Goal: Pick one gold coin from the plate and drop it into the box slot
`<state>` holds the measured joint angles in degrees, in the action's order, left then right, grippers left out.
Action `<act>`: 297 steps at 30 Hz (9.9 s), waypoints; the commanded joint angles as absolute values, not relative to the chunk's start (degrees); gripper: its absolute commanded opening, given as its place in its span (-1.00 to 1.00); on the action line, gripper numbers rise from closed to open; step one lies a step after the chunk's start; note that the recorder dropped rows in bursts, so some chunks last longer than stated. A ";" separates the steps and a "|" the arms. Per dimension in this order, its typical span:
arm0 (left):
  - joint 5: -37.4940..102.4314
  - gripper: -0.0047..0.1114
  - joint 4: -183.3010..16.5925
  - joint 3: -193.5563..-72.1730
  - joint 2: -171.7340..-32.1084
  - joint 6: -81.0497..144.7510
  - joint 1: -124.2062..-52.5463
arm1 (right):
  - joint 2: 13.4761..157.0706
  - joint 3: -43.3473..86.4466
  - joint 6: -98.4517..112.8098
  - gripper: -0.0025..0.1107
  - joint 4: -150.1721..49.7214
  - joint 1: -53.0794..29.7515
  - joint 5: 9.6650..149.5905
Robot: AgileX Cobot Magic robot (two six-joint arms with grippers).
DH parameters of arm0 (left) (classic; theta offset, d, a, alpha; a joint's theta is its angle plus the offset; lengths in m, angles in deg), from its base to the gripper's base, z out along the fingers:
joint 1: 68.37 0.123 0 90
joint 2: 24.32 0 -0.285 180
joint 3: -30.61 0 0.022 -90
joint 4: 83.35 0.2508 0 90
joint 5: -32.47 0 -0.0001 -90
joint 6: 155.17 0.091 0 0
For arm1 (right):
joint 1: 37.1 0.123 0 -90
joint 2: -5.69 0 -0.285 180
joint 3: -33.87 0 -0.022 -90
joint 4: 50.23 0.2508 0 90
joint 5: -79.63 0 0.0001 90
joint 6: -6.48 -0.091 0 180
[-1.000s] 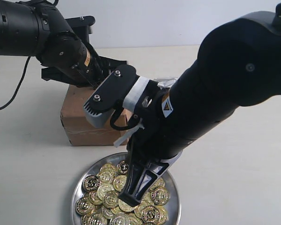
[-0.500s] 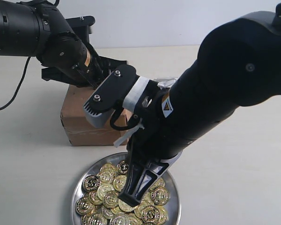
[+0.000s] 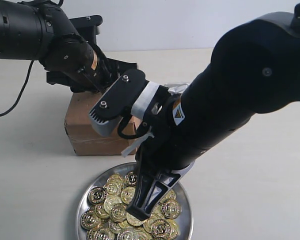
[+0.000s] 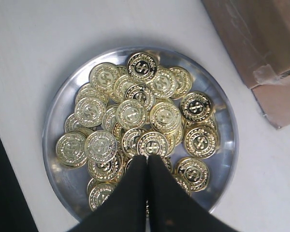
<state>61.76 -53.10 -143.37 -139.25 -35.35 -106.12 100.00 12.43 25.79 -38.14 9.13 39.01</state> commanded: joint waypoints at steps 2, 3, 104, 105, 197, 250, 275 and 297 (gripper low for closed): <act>61.72 0.00 -52.70 -143.63 -139.02 -34.78 -106.30 | 99.43 12.43 25.62 -0.96 -38.14 8.90 39.10; 61.72 0.00 -52.43 -143.63 -138.69 -34.34 -106.30 | 99.43 12.43 25.62 -0.96 -38.14 8.90 39.20; 46.90 -0.92 -76.55 -100.69 -41.29 0.58 -77.55 | 26.89 -3.51 25.62 -0.96 -34.63 -39.57 67.62; 45.75 -0.92 -76.55 -99.27 -41.53 0.58 -77.55 | 26.89 -4.35 25.62 -0.96 -35.93 -39.57 67.32; 52.59 -0.92 -83.01 -72.17 -32.11 22.20 -72.45 | 13.48 -43.35 22.57 -0.96 -43.10 -39.72 63.51; 52.76 -0.92 -87.02 -72.17 -32.11 23.30 -73.65 | 13.48 -43.35 22.62 -0.96 -41.15 -35.76 63.34; 52.87 -0.92 -87.02 -72.17 -32.11 23.30 -73.56 | 13.48 -43.35 22.62 -0.96 -41.15 -35.76 63.34; 52.87 -0.92 -87.02 -72.17 -32.11 23.30 -73.56 | 13.48 -43.35 22.62 -0.96 -41.15 -35.76 63.34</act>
<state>53.41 -86.62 -72.12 -32.40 22.87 -73.55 13.85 -43.03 22.70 -40.93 -35.60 62.72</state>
